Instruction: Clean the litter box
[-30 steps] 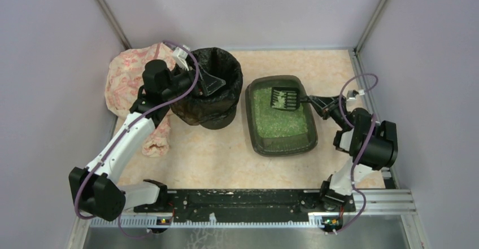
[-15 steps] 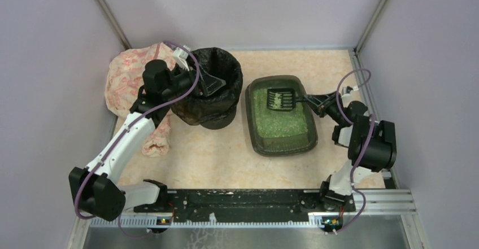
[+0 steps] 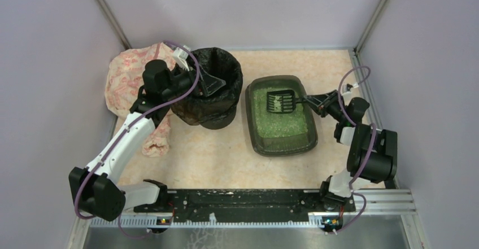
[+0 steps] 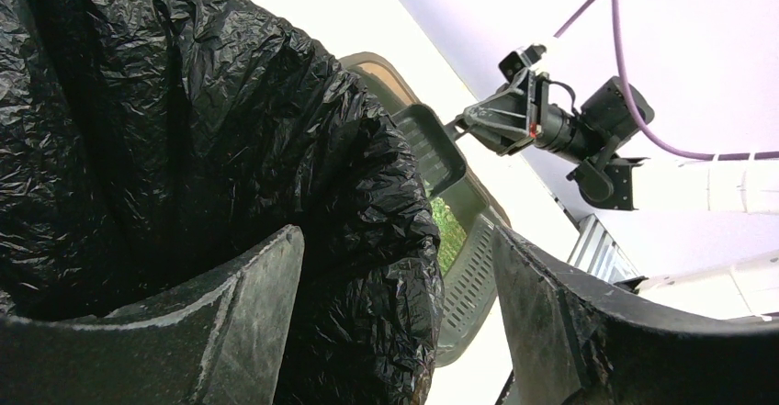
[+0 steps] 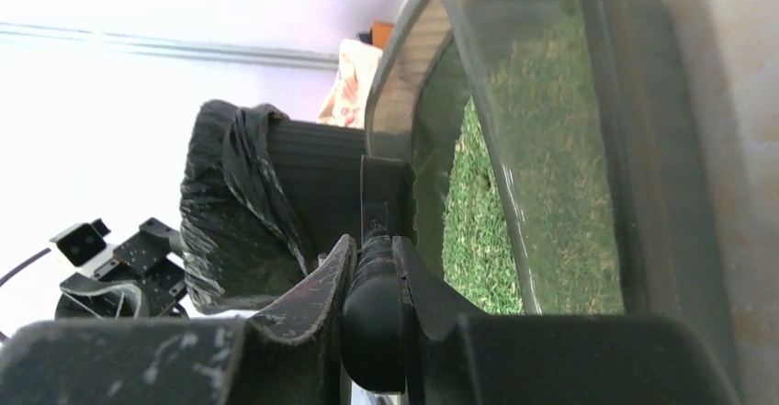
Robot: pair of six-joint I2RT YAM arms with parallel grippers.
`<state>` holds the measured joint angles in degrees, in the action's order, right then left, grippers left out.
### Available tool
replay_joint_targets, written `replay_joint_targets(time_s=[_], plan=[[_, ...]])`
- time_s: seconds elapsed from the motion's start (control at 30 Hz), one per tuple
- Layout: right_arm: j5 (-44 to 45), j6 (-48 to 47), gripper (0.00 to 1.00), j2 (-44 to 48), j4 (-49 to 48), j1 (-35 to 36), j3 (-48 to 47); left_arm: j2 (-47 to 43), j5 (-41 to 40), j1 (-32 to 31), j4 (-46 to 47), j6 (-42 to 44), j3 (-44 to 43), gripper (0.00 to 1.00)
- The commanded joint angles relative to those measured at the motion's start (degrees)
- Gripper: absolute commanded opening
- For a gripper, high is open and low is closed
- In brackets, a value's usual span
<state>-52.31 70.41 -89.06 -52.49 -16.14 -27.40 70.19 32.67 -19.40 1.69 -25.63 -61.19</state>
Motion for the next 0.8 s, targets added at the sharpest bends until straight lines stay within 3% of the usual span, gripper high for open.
replay_joint_targets(time_s=[0.0, 0.17, 0.4, 0.77], plan=[[-0.26, 0.07, 0.0, 5.1, -1.74, -1.49, -1.47, -0.92, 0.74, -0.2, 1.73, 0.85, 0.02, 0.81], [0.19, 5.87, 0.0, 9.09, -3.87, -0.08, -3.0, -0.63, 1.09, -0.19, 1.56, 0.01, -0.07, 0.82], [3.36, 3.57, 0.0, 16.28, 7.84, 4.24, -11.55, -0.84, 1.28, -0.18, 1.73, -0.3, -0.07, 0.82], [7.51, 5.39, 0.0, 10.09, 11.58, 15.39, -29.95, -1.15, 1.71, -0.13, 2.0, -0.75, -0.07, 0.82]])
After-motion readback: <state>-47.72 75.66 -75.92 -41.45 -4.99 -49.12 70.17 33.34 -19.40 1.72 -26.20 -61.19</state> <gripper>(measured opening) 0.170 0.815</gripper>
